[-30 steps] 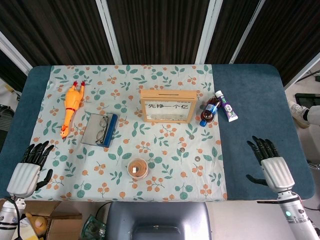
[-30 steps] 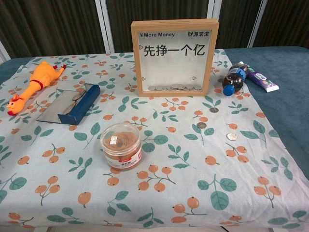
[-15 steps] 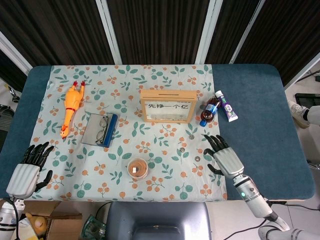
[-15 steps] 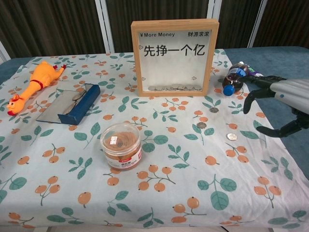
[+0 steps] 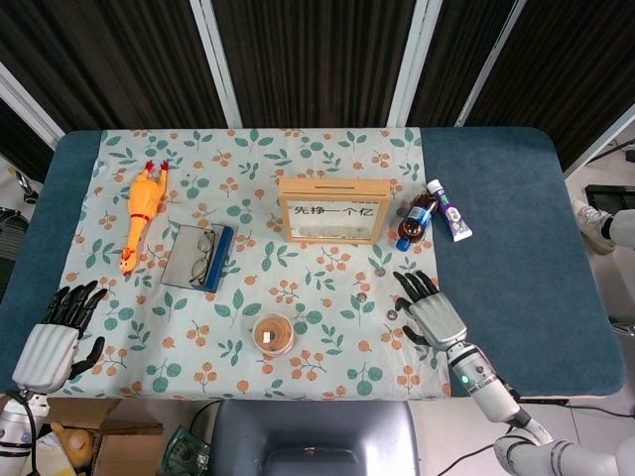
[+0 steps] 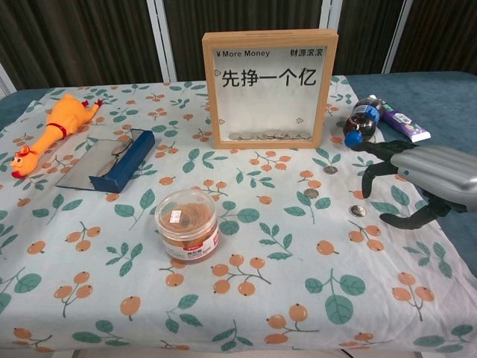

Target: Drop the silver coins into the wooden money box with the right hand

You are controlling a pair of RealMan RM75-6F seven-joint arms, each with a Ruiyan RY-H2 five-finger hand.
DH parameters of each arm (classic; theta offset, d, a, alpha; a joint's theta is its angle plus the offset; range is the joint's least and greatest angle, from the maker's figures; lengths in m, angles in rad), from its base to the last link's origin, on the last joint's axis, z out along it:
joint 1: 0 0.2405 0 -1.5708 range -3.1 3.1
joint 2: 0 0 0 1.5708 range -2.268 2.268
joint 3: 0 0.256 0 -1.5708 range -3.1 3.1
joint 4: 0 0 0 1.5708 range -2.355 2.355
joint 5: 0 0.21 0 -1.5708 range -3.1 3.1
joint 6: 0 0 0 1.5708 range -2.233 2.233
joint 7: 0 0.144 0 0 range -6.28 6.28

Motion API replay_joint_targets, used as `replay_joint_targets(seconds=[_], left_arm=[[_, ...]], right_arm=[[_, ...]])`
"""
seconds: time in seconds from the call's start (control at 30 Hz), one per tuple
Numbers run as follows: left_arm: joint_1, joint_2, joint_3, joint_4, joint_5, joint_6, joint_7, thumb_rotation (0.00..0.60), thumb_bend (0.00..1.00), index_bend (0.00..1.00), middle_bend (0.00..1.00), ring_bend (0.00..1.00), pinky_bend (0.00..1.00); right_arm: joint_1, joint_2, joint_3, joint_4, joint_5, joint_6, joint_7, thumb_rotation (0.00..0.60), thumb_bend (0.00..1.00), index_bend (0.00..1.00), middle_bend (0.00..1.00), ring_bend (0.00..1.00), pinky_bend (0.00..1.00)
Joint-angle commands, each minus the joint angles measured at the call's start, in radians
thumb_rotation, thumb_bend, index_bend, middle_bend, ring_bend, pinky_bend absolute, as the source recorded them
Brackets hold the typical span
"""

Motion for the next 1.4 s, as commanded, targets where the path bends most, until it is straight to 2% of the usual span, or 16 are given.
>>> replay_joint_targets(seconds=[0.03, 0.6, 1.4], left_arm=[[0.001, 0.001, 0.0, -0.001, -0.001, 0.001, -0.001, 0.6, 0.47, 0.0, 0.0, 0.0, 0.0], [0.005, 0.011, -0.006, -0.003, -0.008, 0.009, -0.018, 0.6, 0.47, 0.0, 0.0, 0.0, 0.0], [0.009, 0.016, -0.008, 0.0, -0.008, 0.018, -0.032, 0.6, 0.47, 0.0, 0.0, 0.0, 0.0]], right_arm=[[0.008, -0.006, -0.004, 0.011, 0.007, -0.011, -0.005, 0.6, 0.5, 0.53, 0.04, 0.0, 0.0], [0.036, -0.032, -0.005, 0.04, 0.058, -0.056, -0.038, 0.6, 0.51, 0.53, 0.04, 0.0, 0.0], [0.057, -0.052, -0.009, 0.048, 0.085, -0.066, -0.068, 0.6, 0.53, 0.56, 0.06, 0.0, 0.0]])
